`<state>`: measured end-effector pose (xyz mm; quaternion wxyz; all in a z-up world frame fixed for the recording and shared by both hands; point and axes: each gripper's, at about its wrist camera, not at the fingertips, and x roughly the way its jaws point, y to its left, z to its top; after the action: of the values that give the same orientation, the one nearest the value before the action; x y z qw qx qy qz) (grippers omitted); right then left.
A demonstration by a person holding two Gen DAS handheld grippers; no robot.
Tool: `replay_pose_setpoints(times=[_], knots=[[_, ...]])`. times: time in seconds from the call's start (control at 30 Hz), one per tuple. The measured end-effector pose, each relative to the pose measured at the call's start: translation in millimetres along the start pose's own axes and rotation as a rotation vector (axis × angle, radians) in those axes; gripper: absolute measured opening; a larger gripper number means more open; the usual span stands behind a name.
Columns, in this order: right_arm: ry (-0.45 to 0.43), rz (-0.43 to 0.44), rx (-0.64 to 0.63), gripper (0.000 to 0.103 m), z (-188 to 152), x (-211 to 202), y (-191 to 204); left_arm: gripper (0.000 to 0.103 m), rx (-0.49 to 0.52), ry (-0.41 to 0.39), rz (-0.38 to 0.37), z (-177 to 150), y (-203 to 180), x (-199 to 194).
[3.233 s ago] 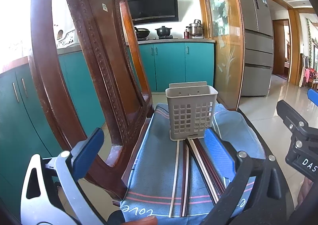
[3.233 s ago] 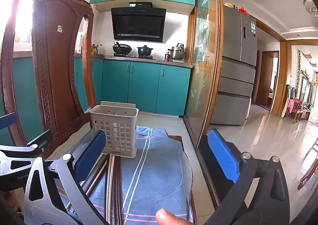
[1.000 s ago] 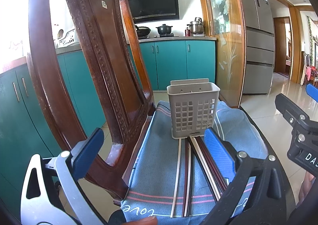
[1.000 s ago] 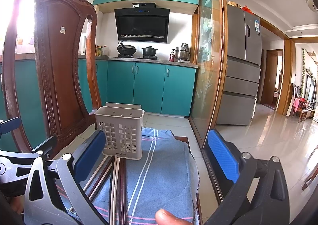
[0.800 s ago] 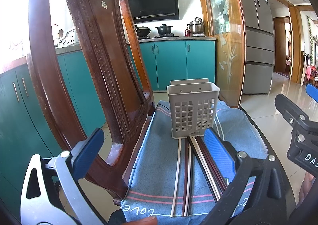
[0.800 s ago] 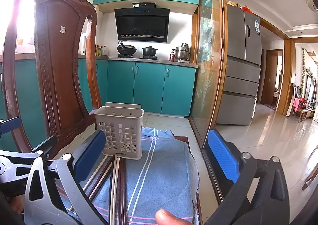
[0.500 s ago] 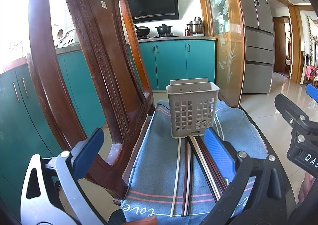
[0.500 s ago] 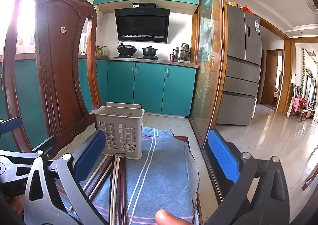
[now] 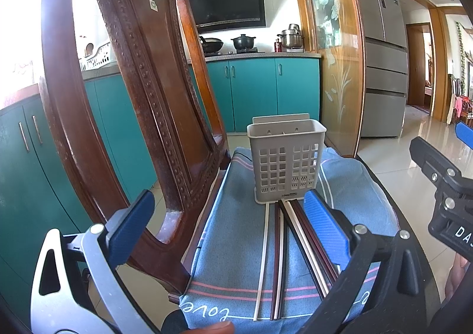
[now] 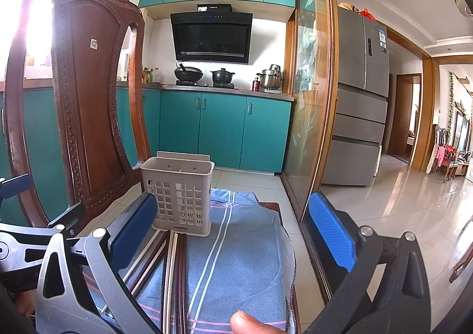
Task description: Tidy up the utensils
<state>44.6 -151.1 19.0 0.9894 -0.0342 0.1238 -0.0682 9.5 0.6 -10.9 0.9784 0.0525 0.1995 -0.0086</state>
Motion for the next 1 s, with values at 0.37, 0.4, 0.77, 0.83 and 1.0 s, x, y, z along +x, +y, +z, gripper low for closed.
replay_pose_setpoints(times=[0.37, 0.4, 0.77, 0.83, 1.0], knots=[[0.187, -0.069, -0.062, 0.101, -13, 42, 2, 0.1, -0.029, 0.145, -0.083, -11, 2, 26], [0.246, -0.087, -0.086, 0.101, -19, 55, 3, 0.1, -0.029, 0.171, -0.091, -13, 1, 31], [0.597, -0.008, 0.014, 0.077, -75, 129, -7, 0.1, 0.058, 0.43, -0.211, -49, -16, 78], [0.632, 0.027, 0.063, 0.063, -80, 135, -8, 0.099, 0.053, 0.469, -0.257, -55, -18, 82], [0.653, 0.094, 0.064, 0.059, -87, 141, 4, 0.056, 0.015, 0.541, -0.296, -69, -18, 94]])
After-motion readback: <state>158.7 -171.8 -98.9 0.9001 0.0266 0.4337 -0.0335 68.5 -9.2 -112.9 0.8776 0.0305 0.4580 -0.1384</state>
